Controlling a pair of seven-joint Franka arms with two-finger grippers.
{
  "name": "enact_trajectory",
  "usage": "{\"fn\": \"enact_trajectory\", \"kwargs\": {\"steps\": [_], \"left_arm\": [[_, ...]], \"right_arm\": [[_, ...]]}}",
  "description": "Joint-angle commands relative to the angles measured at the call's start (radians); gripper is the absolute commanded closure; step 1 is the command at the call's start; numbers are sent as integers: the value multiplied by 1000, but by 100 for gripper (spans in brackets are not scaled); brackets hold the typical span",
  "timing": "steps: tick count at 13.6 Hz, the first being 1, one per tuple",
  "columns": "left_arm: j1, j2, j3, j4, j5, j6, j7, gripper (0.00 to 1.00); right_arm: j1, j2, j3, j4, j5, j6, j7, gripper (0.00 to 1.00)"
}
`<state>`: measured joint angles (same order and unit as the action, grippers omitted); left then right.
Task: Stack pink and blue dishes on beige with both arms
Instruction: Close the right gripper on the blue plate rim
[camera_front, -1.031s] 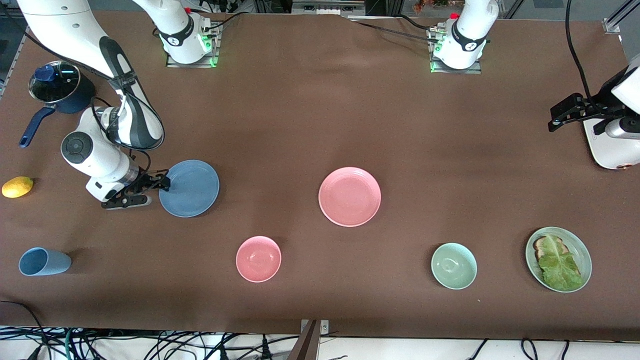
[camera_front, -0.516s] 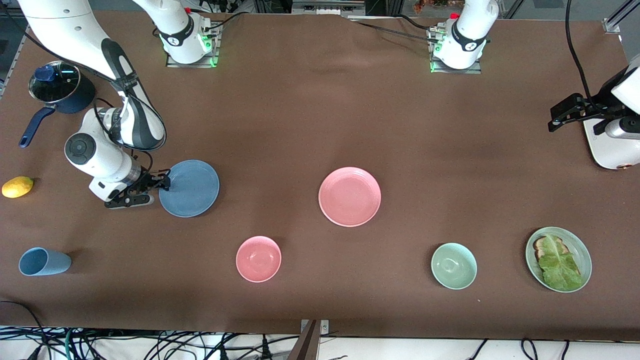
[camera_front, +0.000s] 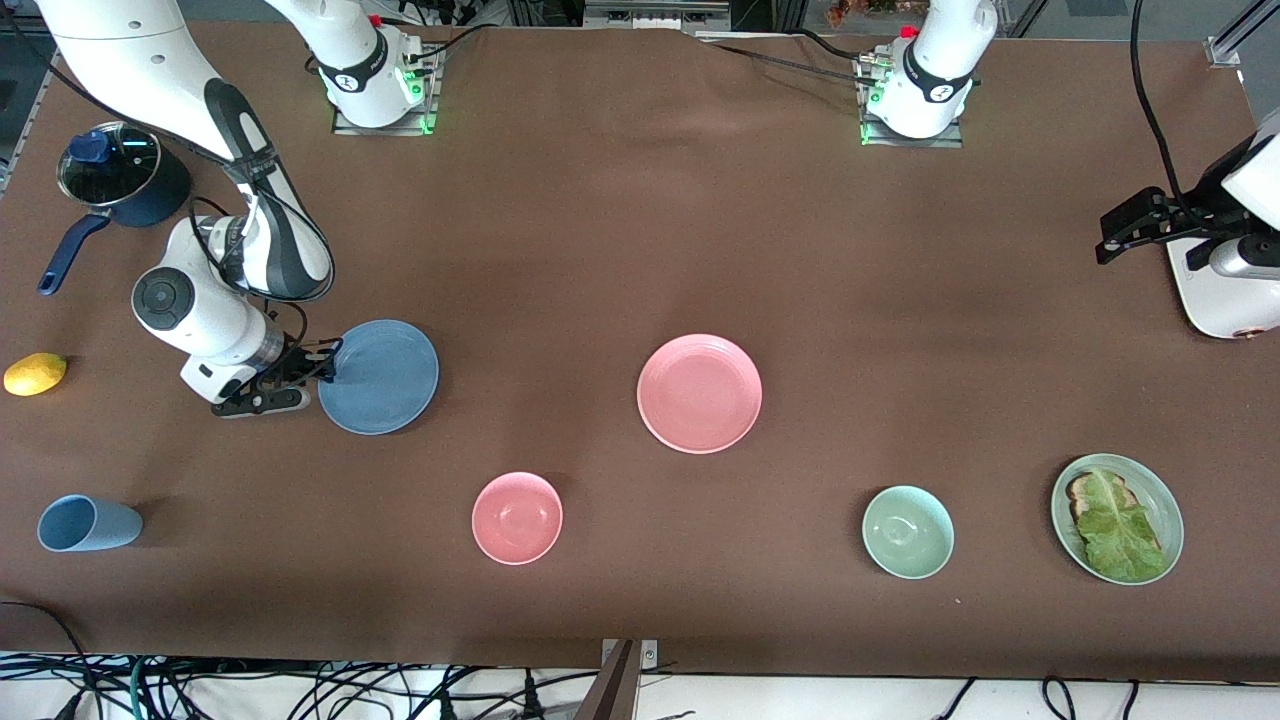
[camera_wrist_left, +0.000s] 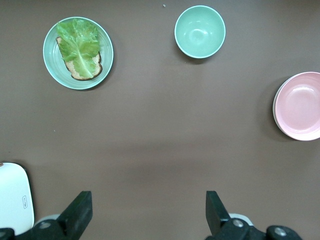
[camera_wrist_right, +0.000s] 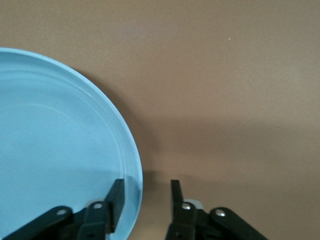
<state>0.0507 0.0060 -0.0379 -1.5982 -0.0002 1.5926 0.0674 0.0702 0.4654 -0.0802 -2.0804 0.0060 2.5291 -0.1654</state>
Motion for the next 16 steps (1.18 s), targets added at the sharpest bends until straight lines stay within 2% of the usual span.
{"fn": "enact_trajectory", "kwargs": {"steps": [1, 5, 7, 13, 16], "left_arm": [[-2, 12, 4, 27, -12, -13, 19, 0], [-2, 12, 4, 27, -12, -13, 19, 0], [-2, 12, 4, 27, -12, -13, 19, 0], [-2, 12, 4, 27, -12, -14, 19, 0], [-2, 14, 4, 26, -12, -14, 19, 0]], "right_arm": [[-6, -1, 7, -10, 19, 17, -22, 70], [-7, 4, 7, -7, 19, 16, -22, 85], [-7, 4, 7, -6, 19, 16, -22, 98], [-4, -20, 20, 14, 19, -15, -14, 100], [-3, -40, 43, 123, 43, -160, -14, 100]]}}
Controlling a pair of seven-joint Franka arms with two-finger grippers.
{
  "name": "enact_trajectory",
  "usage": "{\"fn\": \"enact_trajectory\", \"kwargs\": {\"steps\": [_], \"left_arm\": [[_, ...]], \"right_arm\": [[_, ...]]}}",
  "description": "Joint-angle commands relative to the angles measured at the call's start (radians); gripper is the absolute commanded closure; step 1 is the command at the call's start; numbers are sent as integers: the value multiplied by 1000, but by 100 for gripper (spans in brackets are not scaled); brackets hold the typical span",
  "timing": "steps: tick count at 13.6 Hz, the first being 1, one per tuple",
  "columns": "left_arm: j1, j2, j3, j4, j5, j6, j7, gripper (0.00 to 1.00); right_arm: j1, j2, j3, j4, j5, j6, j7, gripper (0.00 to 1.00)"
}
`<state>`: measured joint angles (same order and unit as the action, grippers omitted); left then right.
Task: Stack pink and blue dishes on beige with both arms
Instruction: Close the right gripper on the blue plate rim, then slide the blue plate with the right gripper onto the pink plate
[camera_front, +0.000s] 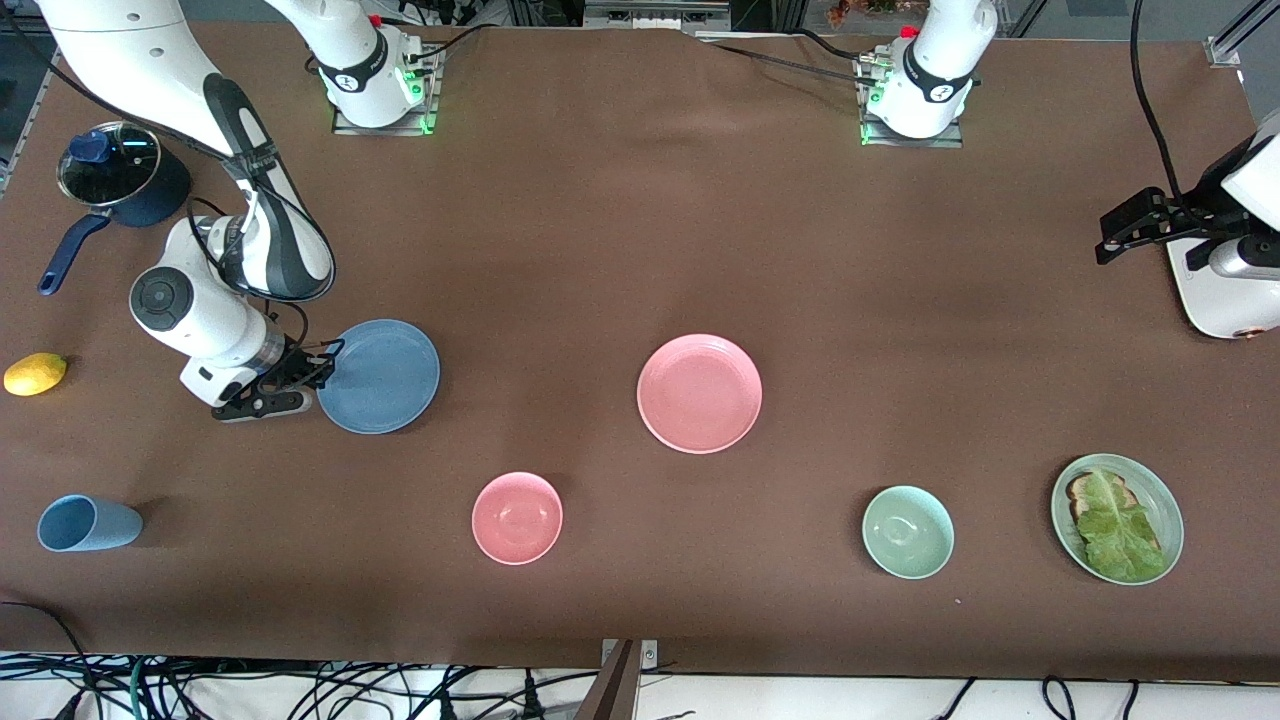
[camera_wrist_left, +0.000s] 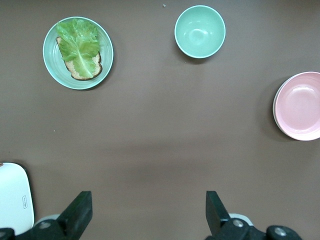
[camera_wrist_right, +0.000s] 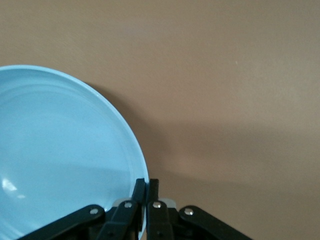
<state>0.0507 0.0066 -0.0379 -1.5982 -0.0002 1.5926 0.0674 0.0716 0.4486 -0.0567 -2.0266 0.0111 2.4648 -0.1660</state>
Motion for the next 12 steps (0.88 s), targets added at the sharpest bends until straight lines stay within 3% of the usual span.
{"fn": "enact_trajectory", "kwargs": {"steps": [1, 5, 8, 12], "left_arm": [[-2, 12, 4, 24, -12, -14, 19, 0], [-3, 13, 3, 21, -12, -14, 19, 0], [-3, 13, 1, 21, -12, -14, 19, 0], [-3, 16, 1, 20, -12, -16, 19, 0]], "right_arm": [[-6, -24, 37, 119, 65, -160, -13, 100], [2, -24, 67, 250, 73, -300, 23, 100], [5, -24, 141, 324, 72, -381, 129, 100], [91, -18, 199, 361, 72, -392, 311, 100]]}}
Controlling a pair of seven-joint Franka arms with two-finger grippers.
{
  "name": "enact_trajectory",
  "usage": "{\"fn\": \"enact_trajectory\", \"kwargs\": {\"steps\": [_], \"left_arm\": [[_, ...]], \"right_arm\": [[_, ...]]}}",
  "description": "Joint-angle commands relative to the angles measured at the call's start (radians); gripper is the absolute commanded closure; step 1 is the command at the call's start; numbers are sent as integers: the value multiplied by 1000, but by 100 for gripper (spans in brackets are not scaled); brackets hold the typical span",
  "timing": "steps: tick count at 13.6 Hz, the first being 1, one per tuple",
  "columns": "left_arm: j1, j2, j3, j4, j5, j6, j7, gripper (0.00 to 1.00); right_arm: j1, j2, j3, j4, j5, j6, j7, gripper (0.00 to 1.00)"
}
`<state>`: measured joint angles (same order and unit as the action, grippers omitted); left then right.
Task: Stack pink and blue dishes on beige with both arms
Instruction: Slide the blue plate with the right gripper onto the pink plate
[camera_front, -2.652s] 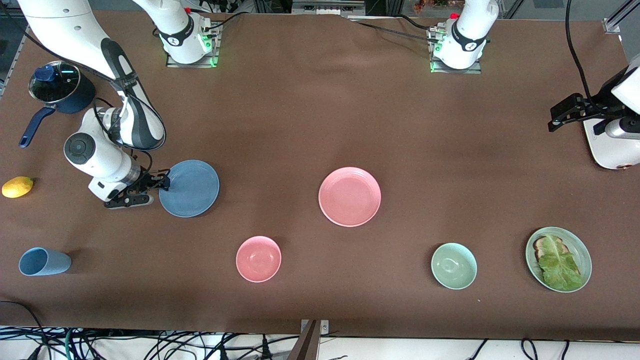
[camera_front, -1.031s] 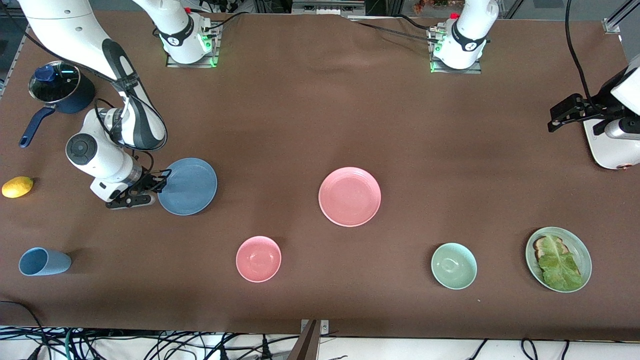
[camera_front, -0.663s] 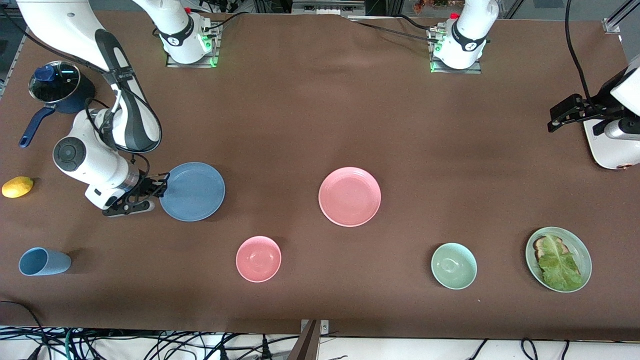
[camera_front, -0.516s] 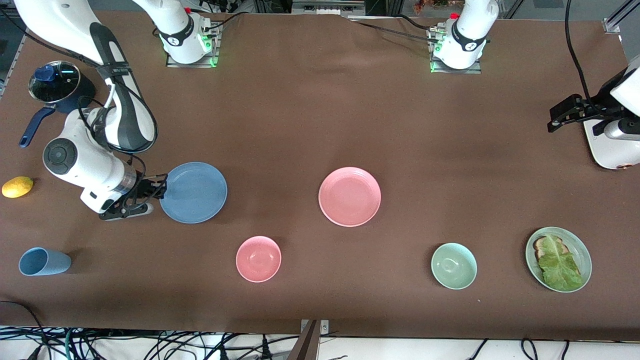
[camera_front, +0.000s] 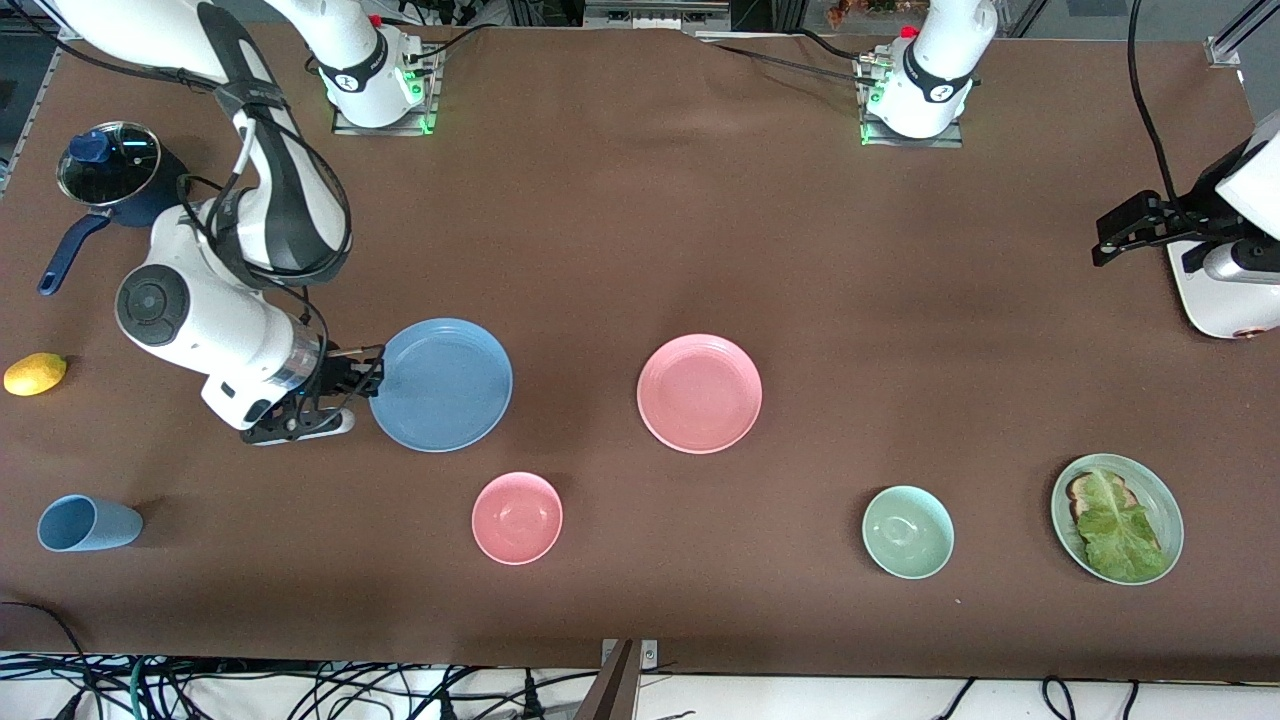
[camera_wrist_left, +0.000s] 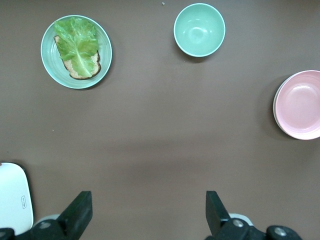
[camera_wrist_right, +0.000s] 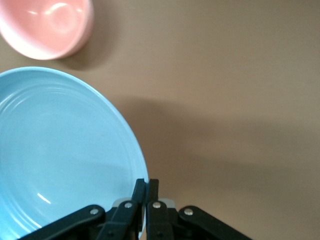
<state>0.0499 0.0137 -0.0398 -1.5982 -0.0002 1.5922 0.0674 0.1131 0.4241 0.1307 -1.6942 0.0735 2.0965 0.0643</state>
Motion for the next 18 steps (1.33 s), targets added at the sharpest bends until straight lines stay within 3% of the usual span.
{"fn": "enact_trajectory", "kwargs": {"steps": [1, 7, 11, 18], "left_arm": [[-2, 9, 3, 20, -12, -15, 18, 0], [-2, 9, 3, 17, -12, -15, 18, 0], [-2, 9, 1, 17, -12, -15, 18, 0], [-1, 11, 1, 15, -12, -15, 18, 0]], "right_arm": [[94, 13, 13, 42, 8, -23, 154, 100], [301, 125, 13, 165, 5, -7, 458, 100], [423, 203, 10, 168, -14, 105, 642, 100], [510, 284, 6, 214, -60, 188, 813, 100]]}}
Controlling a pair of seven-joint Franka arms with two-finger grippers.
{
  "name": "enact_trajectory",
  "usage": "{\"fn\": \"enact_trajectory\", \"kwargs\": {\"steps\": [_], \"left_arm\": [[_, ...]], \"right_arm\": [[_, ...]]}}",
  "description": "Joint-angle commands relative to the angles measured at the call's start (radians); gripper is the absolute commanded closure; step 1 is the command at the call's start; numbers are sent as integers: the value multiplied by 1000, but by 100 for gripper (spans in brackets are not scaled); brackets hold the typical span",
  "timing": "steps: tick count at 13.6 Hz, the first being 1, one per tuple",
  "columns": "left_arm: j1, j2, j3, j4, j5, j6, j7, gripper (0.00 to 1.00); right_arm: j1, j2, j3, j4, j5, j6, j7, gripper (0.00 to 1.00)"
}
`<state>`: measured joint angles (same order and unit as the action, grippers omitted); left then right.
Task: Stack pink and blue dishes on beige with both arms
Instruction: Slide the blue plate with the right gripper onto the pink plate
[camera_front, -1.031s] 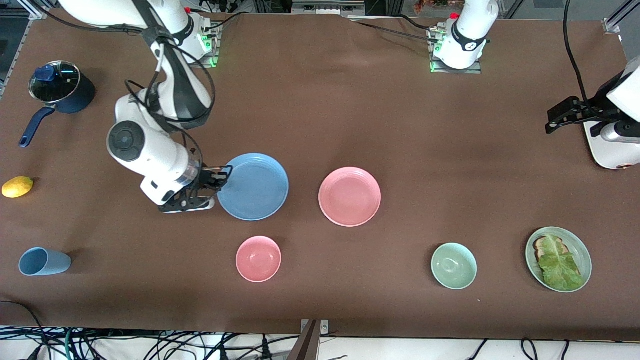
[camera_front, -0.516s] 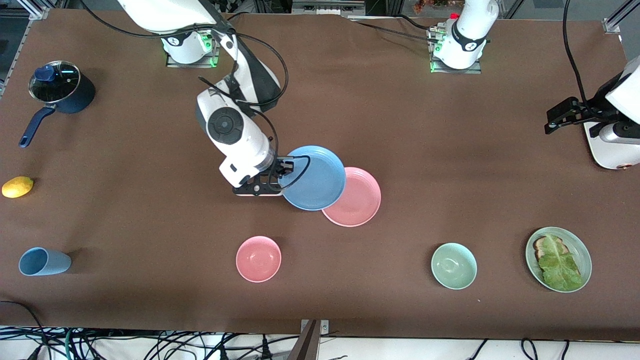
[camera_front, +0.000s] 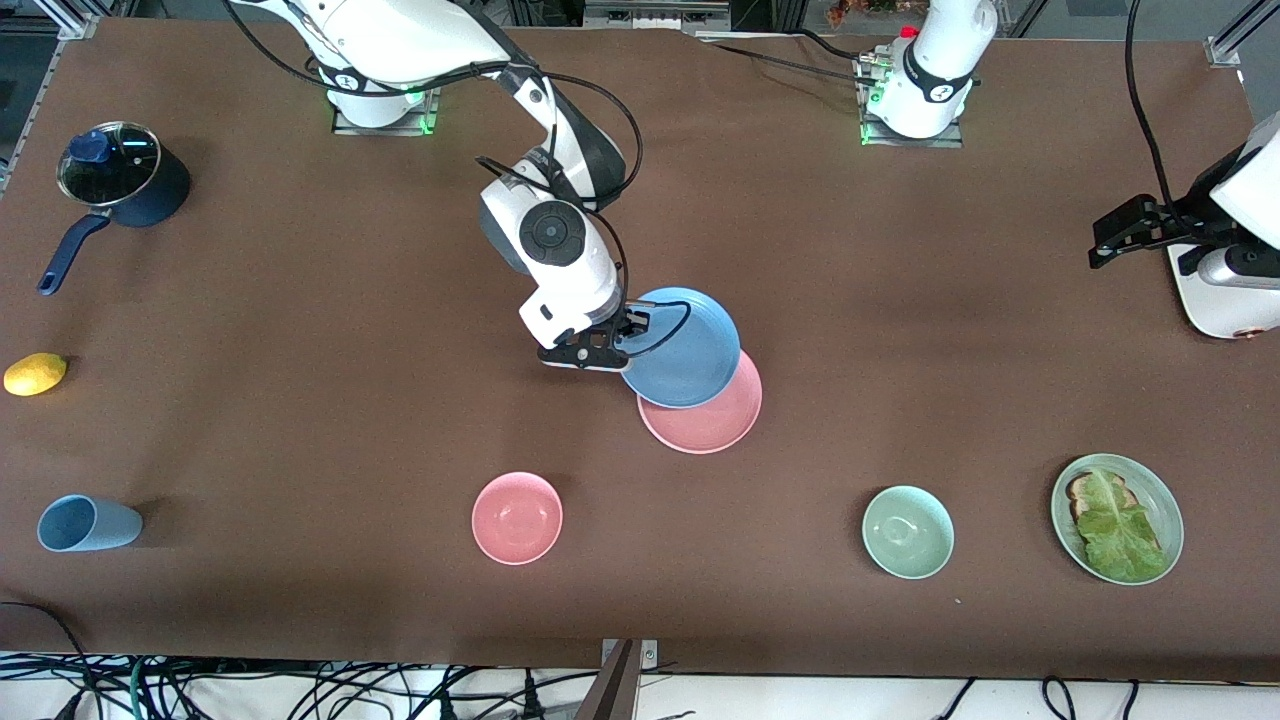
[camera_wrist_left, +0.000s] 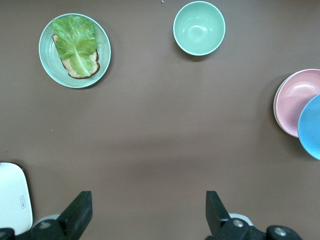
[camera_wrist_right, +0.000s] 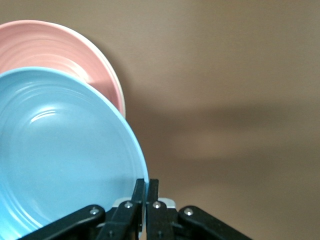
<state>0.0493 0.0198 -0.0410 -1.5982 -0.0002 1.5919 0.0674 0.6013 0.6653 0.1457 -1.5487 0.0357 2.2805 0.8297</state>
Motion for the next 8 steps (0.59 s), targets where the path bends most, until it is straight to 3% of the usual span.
{"fn": "enact_trajectory", "kwargs": {"steps": [1, 3, 8], "left_arm": [[0, 5, 3, 15, -12, -15, 18, 0], [0, 5, 3, 15, -12, -15, 18, 0], [-2, 5, 3, 15, -12, -15, 18, 0]], "right_arm": [[31, 68, -9, 105, -43, 4, 75, 100], [34, 109, -9, 146, -85, 5, 117, 100], [32, 184, -11, 257, -88, 5, 120, 100]]}}
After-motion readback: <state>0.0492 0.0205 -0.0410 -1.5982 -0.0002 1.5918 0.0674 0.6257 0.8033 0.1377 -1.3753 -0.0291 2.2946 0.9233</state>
